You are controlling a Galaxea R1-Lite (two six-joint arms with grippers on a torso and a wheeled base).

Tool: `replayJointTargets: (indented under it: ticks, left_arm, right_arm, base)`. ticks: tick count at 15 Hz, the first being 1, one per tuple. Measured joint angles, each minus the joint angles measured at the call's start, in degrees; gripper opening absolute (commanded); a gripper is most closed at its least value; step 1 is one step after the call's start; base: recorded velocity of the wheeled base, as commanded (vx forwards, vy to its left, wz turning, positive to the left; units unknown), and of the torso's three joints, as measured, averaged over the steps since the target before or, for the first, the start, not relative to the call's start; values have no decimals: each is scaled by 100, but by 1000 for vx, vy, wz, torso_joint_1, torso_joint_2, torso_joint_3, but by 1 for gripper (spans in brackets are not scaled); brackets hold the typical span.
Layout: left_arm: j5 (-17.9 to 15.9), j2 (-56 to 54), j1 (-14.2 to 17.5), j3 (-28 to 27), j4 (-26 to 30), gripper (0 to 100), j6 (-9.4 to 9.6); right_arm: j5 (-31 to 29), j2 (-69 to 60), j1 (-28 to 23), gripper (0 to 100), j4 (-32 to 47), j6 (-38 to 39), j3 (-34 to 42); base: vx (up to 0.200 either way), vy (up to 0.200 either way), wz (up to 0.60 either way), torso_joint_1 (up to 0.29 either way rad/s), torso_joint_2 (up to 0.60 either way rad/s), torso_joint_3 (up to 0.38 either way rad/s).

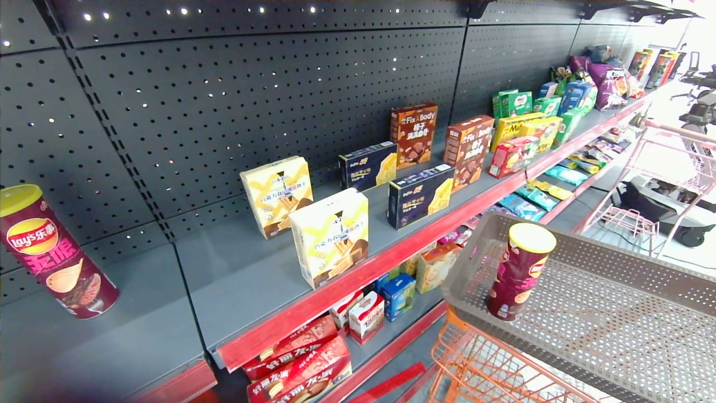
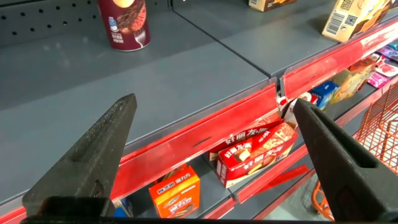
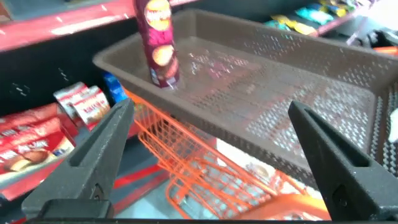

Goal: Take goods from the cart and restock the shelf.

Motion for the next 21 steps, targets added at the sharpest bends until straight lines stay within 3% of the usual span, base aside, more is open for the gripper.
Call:
replayJointTargets:
  ticks: [2, 5, 8, 11, 14, 17, 19, 21]
  left_arm:
    - [0, 0, 0, 0, 0, 100, 1]
    - [0, 0, 5, 0, 0, 100, 1]
    - [0, 0, 0, 0, 0, 100, 1]
    - [-2, 0, 0, 0, 0, 100, 0]
    - [0, 0, 2, 0, 0, 100, 0]
    - [0, 0, 0, 0, 0, 100, 0]
    - [0, 0, 5, 0, 0, 100, 1]
    - [0, 0, 5, 0, 0, 100, 0]
  right_arm:
    - [399, 39, 30, 100, -99, 152, -295]
    - [807, 347, 44, 100, 226, 311, -1604]
    - [858, 870, -117, 100, 1762, 352, -3369]
    - [407, 1723, -255, 100, 3234, 328, -4690]
    - [205, 2299, -440, 100, 3248, 111, -4742]
    - [-144, 2837, -473, 100, 2806, 93, -3970]
    - [-533, 3388, -368, 100, 2246, 122, -3388]
    - [-645, 4018, -100, 100, 1195, 293, -2948]
  base:
    - [0, 0, 0, 0, 0, 0]
    - [0, 0, 0, 0, 0, 0]
    - [0, 0, 0, 0, 0, 0]
    - [0, 0, 0, 0, 0, 0]
    - [0, 0, 0, 0, 0, 0]
    - [0, 0, 0, 0, 0, 0]
    - [0, 0, 0, 0, 0, 0]
    - [0, 0, 0, 0, 0, 0]
